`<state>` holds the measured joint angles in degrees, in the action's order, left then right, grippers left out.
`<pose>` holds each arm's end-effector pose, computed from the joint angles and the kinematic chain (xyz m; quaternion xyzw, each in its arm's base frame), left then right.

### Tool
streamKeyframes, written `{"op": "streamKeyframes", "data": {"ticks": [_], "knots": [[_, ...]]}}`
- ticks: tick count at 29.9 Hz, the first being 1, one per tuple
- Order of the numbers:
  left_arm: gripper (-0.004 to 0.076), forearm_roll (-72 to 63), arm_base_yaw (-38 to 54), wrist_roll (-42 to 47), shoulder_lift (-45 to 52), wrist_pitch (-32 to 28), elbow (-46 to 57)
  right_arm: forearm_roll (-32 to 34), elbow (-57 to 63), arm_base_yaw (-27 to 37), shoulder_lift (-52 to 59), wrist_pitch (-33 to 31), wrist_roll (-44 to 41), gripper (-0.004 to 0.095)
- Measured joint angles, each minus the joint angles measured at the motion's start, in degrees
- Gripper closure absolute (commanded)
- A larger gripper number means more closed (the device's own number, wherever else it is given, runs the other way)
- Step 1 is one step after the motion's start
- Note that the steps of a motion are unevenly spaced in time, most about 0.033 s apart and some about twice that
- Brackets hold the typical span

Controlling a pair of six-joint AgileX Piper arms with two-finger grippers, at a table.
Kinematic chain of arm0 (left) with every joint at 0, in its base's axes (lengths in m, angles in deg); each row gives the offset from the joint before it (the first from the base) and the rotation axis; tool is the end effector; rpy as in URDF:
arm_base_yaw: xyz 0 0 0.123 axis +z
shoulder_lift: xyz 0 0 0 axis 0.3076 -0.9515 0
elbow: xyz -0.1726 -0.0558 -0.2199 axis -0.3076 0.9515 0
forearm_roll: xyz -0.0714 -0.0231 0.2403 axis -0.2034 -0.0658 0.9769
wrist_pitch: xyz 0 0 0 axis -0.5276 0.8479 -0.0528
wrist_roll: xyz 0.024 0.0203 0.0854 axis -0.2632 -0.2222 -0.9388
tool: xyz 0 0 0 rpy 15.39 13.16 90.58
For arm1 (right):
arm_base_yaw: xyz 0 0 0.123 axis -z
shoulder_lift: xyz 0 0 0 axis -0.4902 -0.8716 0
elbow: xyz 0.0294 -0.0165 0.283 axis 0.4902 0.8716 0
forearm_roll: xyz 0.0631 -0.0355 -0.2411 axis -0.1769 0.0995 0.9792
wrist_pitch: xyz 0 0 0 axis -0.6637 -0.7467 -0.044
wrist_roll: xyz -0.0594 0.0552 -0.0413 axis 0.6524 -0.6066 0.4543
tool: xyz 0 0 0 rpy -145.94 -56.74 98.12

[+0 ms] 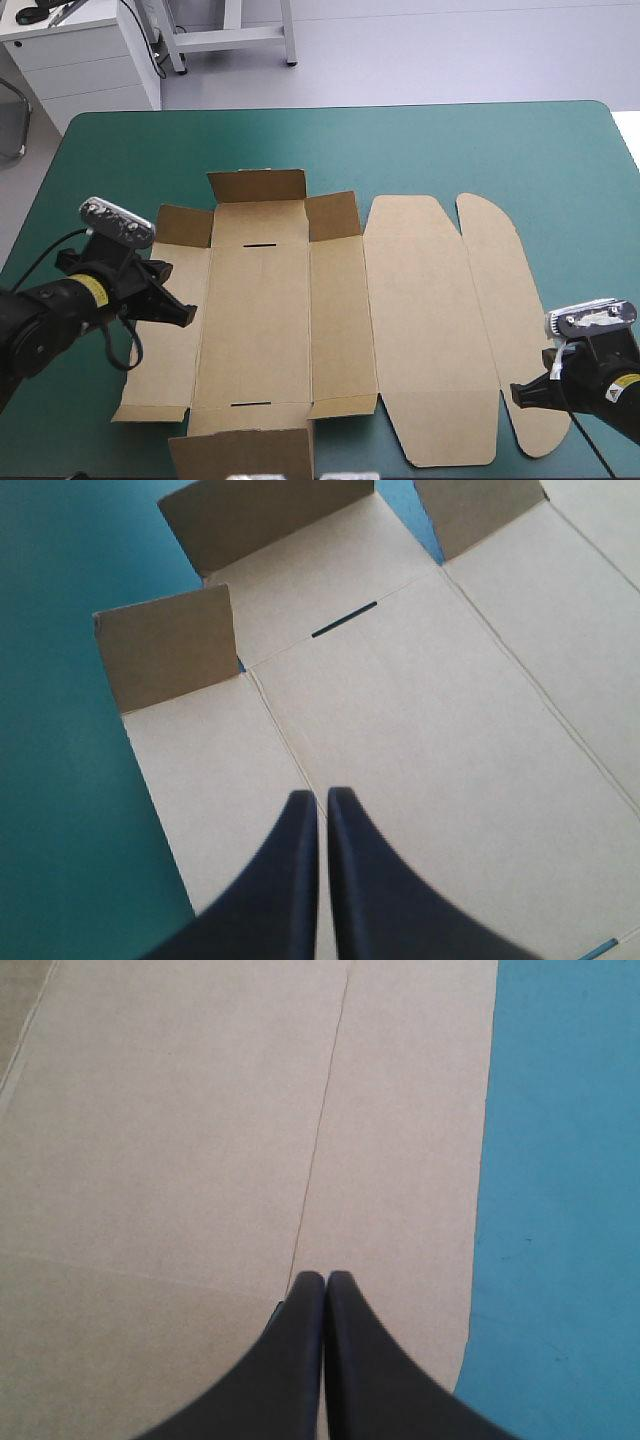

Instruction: Fold the box

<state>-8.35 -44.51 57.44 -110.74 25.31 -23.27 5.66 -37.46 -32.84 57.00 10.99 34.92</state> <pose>0.1488 -0.0656 0.3951 0.2179 0.8872 -0.0430 0.4045 0.0766 0.0144 0.3301 -0.1192 0.9218 0.0328 0.3674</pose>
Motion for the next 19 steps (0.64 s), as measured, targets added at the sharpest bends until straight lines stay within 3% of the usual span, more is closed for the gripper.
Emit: {"op": "streamKeyframes", "data": {"ticks": [10,14,19], "knots": [[0.0706,-3.1,3.2,-3.2,-11.0,3.8,-6.3,0.0,1.6,0.1,0.0,2.3,0.0,0.0923],[0.0706,-15.9,13.3,-14.2,-12.1,5.6,-6.8,0.2,1.6,0.1,0.0,3.0,0.0,0.0923],[0.0706,-32.2,31.2,-28.5,-14.5,12.8,-6.8,0.2,1.6,0.1,0.0,3.1,0.0,0.0923]]}}
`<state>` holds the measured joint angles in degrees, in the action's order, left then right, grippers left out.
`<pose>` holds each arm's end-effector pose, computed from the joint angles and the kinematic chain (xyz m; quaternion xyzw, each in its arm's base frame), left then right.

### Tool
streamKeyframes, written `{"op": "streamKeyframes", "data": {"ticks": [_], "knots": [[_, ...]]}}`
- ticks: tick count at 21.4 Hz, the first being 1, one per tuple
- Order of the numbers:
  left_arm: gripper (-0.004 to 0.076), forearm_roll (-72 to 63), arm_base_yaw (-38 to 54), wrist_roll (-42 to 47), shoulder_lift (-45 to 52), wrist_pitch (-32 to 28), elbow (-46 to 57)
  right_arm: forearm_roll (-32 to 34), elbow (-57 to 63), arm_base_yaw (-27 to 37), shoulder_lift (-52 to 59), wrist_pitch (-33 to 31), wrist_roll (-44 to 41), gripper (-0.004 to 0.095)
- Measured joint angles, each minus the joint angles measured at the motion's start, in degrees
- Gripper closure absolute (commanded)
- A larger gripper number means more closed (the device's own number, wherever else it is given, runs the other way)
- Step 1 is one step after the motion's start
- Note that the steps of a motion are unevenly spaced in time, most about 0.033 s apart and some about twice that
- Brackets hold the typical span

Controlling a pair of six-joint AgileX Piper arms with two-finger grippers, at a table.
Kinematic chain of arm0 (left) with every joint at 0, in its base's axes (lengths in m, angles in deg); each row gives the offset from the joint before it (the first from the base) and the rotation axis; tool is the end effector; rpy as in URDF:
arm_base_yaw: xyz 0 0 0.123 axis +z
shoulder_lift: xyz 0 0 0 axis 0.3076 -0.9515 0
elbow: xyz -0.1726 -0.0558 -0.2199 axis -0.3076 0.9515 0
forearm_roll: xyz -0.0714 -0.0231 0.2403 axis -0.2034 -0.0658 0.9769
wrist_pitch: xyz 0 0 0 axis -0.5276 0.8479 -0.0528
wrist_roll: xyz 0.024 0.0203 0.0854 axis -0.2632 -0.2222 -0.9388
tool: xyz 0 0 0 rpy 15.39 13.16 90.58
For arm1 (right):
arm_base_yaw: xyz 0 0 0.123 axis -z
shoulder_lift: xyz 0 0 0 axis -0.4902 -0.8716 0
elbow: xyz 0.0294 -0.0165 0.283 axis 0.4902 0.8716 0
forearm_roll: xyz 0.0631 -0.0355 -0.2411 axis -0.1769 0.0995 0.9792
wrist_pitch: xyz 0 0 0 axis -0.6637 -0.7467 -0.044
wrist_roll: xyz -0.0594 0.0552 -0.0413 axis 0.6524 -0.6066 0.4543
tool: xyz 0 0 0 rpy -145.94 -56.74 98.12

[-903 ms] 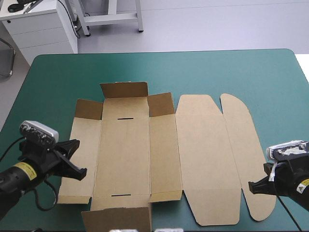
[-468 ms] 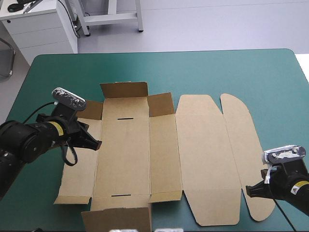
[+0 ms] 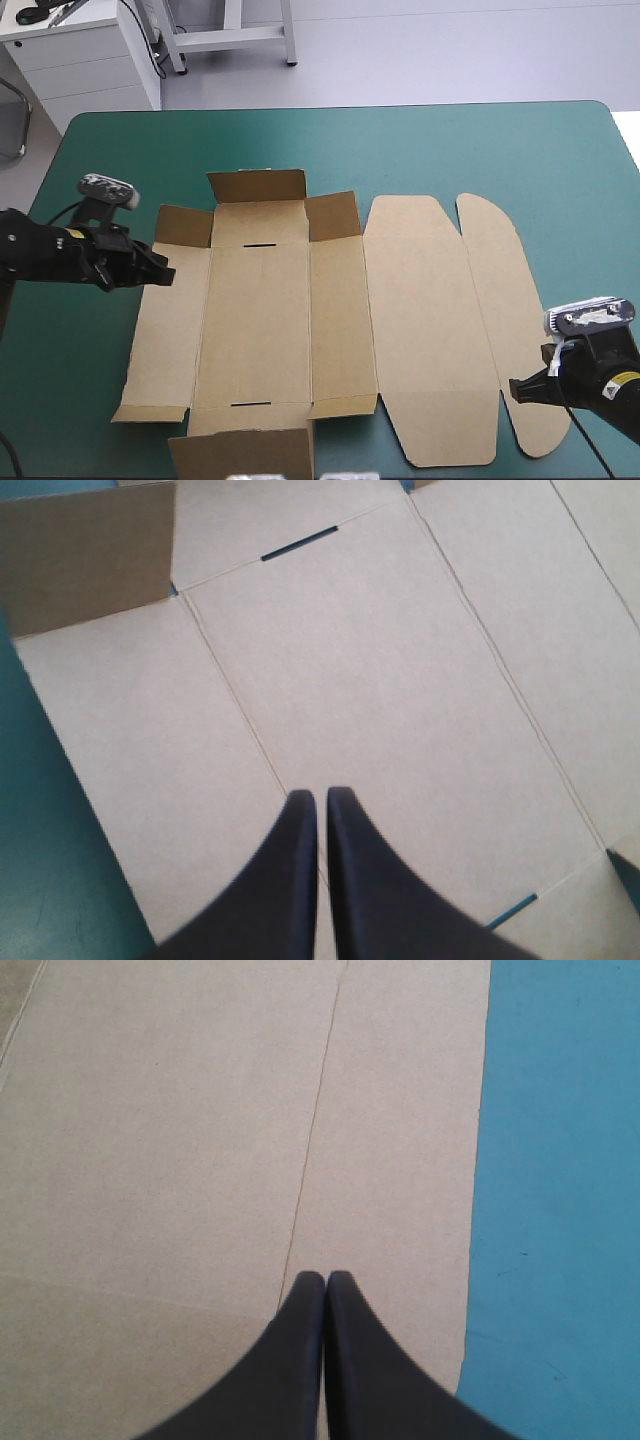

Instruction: Fold the box

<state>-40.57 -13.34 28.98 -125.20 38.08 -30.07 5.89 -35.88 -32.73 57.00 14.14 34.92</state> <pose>0.2137 -0.0209 0.3790 0.1710 0.9312 -0.1514 0.2840 0.0809 0.0139 0.3252 -0.1154 0.9173 0.0293 0.3799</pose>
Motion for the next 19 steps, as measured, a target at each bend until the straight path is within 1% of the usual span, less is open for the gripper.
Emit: {"op": "streamKeyframes", "data": {"ticks": [3,8,10,12,13,14,15,16,17,19], "knots": [[0.0706,-6.9,10.8,-4.0,-2.5,0.8,0.0,0.0,0.0,0.0,0.0,0.0,0.0,0.0923],[0.0706,-14.7,25.1,-5.7,-7.8,0.5,0.0,0.0,0.0,0.0,0.0,0.9,0.5,0.0923],[0.0673,-14.3,28.2,-4.9,-8.8,0.5,0.0,0.0,0.0,0.0,0.0,2.7,0.5,0.0923],[0.0547,-12.5,29.9,-3.6,-9.0,0.5,0.0,0.0,0.0,0.0,0.0,3.0,0.6,0.0923],[0.0404,-12.0,30.1,-3.3,-9.0,0.5,0.0,0.0,0.0,0.0,0.0,3.0,0.6,0.0923],[0.0324,-11.0,30.2,-2.9,-9.0,0.5,0.2,0.0,0.0,0.0,0.0,3.0,0.6,0.0923],[0.0185,-10.6,30.2,-2.8,-9.0,0.5,0.5,0.0,0.0,0.0,0.0,3.0,0.6,0.0923],[0.0132,-9.7,30.2,-2.7,-9.0,0.5,1.9,0.0,0.0,0.0,0.0,3.0,0.6,0.0923],[0.0121,-9.3,30.2,-2.7,-9.0,0.5,3.1,0.0,0.0,0.0,0.0,3.0,0.6,0.0923],[0.0124,-9.1,30.2,-2.7,-9.6,0.5,6.4,0.0,0.0,0.0,0.0,3.0,0.7,0.0923]]}}
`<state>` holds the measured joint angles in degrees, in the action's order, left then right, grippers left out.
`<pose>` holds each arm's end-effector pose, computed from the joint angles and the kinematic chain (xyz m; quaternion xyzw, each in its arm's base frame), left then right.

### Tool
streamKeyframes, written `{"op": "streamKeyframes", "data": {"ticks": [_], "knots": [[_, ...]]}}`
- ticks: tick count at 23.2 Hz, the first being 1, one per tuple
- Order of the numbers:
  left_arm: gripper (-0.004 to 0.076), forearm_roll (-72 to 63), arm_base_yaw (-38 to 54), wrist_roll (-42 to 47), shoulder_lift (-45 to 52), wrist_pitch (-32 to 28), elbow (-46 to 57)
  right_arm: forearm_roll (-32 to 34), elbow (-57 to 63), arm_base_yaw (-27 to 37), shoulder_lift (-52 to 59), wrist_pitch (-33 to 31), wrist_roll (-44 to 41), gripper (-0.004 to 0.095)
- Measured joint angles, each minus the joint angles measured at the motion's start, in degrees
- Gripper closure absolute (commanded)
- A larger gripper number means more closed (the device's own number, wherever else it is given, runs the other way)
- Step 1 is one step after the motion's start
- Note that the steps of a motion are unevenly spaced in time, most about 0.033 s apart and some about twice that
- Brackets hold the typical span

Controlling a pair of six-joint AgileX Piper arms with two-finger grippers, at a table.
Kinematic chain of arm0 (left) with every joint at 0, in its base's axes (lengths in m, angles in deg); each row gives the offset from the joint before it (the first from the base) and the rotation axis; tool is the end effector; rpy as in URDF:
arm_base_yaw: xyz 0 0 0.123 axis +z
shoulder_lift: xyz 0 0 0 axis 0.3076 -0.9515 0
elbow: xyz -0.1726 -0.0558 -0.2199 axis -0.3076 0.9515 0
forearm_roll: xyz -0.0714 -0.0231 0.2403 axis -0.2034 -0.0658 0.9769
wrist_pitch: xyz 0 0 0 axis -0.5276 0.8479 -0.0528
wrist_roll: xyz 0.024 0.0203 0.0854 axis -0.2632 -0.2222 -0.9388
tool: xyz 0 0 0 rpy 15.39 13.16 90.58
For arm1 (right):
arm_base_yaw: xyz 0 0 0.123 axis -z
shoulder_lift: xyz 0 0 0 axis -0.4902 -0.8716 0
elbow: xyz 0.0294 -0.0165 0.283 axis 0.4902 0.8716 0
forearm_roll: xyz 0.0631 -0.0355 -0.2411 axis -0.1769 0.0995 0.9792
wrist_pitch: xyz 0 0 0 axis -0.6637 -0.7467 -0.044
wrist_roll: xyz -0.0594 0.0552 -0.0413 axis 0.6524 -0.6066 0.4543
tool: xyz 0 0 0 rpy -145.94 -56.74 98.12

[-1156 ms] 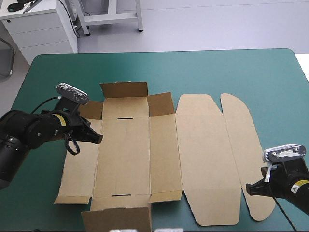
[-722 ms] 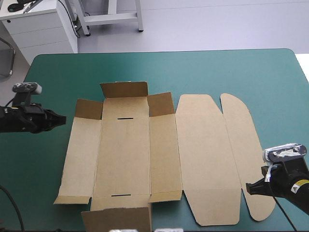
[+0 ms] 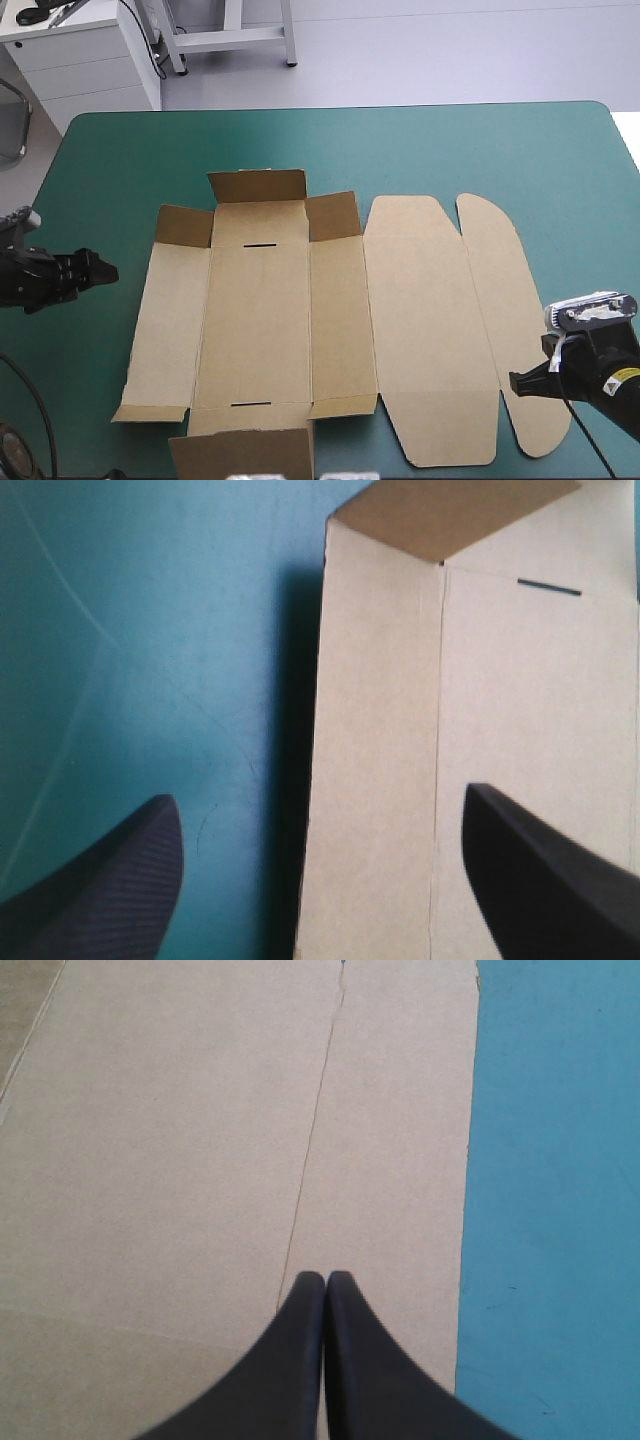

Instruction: Fold the box

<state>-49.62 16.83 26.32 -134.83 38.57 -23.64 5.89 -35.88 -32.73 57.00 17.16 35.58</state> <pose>0.2274 0.0973 0.3159 -0.1044 0.9459 -0.1987 0.2343 0.0843 0.0138 0.3286 -0.1178 0.9067 0.0249 0.4042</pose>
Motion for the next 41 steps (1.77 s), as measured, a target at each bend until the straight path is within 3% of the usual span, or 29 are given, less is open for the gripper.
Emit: {"op": "streamKeyframes", "data": {"ticks": [10,19,41], "knots": [[0.0124,-2.3,0.0,-2.1,-5.9,-1.6,15.5,0.0,0.0,0.0,0.0,0.0,0.2,0.0923],[0.0124,-4.2,-0.1,-3.1,-5.9,-1.8,16.1,0.0,0.0,0.0,0.0,0.0,0.3,0.0923],[0.0132,-8.6,-10.1,-7.6,-8.4,-2.2,20.2,-0.4,0.0,0.0,0.0,1.0,0.3,0.0923]]}}
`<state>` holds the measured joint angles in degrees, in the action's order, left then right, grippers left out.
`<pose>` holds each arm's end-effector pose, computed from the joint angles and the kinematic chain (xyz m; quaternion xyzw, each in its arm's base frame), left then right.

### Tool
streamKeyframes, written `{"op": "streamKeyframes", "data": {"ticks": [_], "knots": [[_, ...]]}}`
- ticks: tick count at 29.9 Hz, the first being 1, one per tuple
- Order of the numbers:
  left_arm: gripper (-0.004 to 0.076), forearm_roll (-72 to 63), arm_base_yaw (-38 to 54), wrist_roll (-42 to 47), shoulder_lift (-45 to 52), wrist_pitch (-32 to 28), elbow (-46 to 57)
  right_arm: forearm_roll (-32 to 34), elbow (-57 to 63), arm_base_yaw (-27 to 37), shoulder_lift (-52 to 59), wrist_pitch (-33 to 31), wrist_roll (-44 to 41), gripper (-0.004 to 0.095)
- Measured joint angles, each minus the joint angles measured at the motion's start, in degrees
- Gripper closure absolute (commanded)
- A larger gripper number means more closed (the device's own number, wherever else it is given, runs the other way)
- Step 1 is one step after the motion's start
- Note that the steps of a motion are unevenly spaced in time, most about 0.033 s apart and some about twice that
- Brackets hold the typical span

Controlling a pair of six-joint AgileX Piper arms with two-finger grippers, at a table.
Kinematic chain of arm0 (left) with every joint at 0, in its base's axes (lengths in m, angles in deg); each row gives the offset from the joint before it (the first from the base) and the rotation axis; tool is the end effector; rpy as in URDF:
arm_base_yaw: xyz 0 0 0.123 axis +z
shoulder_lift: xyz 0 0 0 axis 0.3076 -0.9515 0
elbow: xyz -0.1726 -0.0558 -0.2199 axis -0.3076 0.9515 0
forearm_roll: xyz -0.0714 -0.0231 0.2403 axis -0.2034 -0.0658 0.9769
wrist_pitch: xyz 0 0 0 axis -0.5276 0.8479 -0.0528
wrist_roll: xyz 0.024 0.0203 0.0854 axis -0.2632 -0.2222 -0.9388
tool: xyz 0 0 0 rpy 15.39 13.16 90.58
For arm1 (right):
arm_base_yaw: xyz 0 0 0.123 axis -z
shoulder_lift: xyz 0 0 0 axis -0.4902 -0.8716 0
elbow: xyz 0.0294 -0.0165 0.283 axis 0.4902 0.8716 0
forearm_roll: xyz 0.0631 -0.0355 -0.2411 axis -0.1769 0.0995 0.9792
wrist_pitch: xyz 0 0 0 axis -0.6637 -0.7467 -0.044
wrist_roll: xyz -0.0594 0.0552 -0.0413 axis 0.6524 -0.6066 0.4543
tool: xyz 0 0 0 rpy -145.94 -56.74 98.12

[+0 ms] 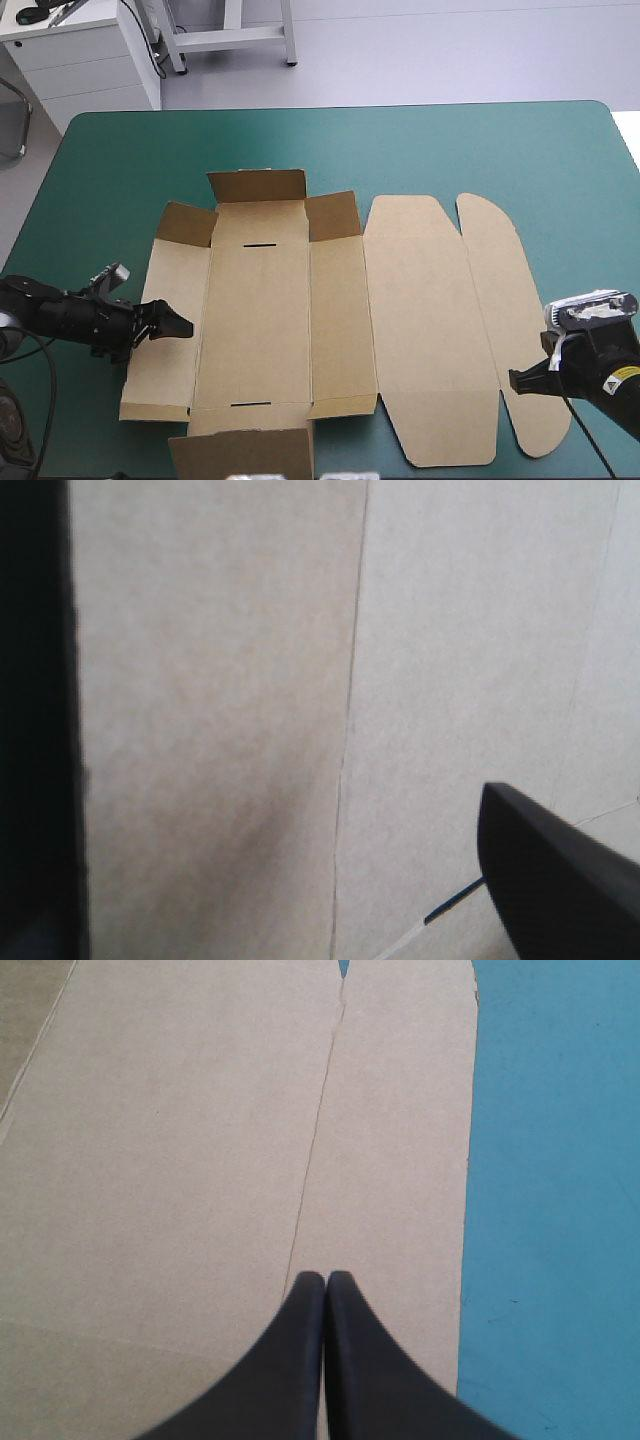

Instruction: Fold the box

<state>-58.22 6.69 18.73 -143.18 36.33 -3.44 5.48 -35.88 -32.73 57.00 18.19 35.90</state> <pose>0.2206 0.0365 0.2040 -0.0705 0.9345 -0.3430 0.0634 0.0853 0.0143 0.3299 -0.1187 0.9027 0.0265 0.4127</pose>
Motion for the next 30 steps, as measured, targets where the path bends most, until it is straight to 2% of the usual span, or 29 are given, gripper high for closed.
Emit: {"op": "streamKeyframes", "data": {"ticks": [3,12,18,30], "knots": [[0.0223,0.0,-0.9,0.0,0.0,0.0,0.0,-0.1,0.0,0.0,0.0,0.0,0.0,0.0923],[0.0735,-0.6,-1.3,1.5,-0.1,-1.3,0.1,-0.2,0.0,0.0,0.0,0.0,0.0,0.0923],[0.0731,-1.7,-1.3,1.4,-0.1,-1.3,0.2,-0.2,0.0,0.0,0.0,0.1,0.0,0.0923],[0.0731,-3.4,-1.3,-5.2,-0.1,-0.3,-3.0,-0.2,0.0,0.0,0.0,0.2,-0.1,0.0923]]}}
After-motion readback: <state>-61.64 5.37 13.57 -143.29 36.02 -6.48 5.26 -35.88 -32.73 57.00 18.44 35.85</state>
